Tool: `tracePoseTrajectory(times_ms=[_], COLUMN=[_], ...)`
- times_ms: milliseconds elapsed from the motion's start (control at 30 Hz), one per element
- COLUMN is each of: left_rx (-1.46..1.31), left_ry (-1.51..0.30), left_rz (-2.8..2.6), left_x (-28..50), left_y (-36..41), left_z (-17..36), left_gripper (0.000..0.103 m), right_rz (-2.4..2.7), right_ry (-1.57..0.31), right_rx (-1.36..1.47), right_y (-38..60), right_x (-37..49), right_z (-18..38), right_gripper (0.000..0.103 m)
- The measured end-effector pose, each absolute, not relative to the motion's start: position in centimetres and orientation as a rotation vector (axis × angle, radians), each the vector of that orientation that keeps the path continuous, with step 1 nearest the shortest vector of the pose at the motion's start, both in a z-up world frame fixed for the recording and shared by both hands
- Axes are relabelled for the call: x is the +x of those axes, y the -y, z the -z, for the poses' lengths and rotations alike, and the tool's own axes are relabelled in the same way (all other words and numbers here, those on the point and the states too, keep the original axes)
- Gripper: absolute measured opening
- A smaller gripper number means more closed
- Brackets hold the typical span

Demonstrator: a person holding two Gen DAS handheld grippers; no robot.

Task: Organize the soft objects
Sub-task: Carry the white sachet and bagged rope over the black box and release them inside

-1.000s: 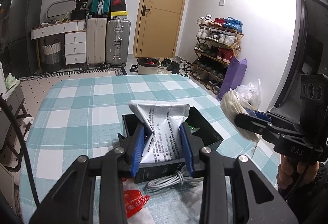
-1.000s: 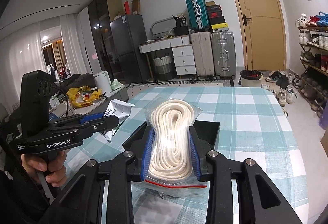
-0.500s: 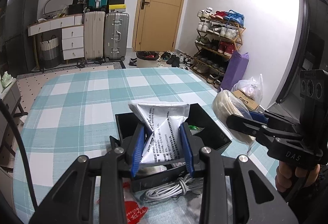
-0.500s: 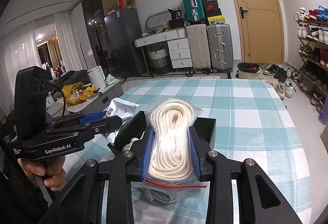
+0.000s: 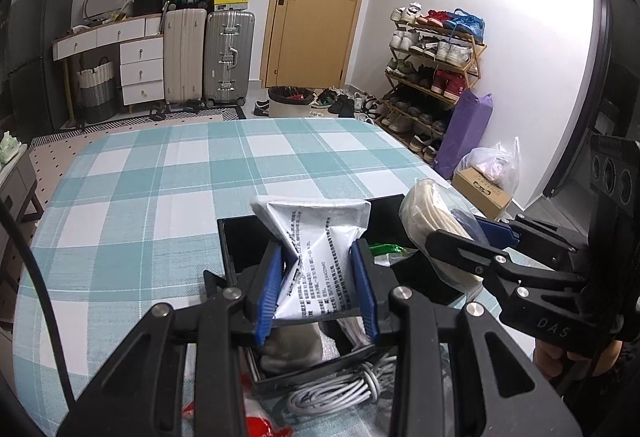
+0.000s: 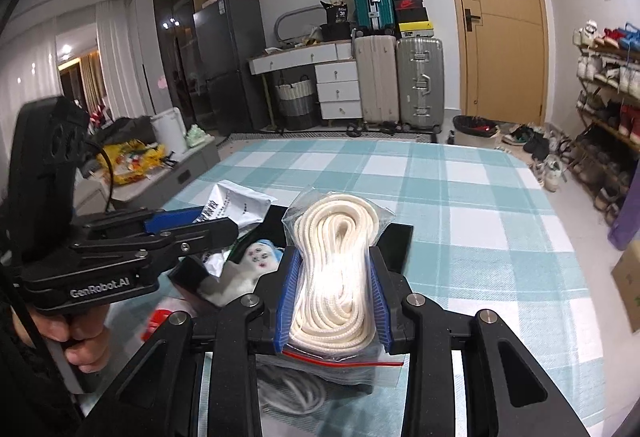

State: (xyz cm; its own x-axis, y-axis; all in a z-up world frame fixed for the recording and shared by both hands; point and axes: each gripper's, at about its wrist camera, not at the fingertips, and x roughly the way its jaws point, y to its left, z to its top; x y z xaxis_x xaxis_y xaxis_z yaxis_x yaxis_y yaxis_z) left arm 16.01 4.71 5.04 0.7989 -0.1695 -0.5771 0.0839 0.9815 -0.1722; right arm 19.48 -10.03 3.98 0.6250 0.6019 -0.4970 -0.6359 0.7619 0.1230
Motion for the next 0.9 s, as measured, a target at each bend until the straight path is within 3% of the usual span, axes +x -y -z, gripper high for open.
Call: tracePoseTrajectory(times_ms=[900], left_rx=[-0.083], left_ry=[-0.687], left_rz=[0.092], left_x=[18.7], left_y=[-4.2], left_z=[-2.5], left_gripper=[0.033], right_rz=[-0.689], right_ry=[-0.574], right_rx=[-0.182], right_y=[7.1], right_x=[22.5], right_z=[-1.7], right_gripper=[0.033])
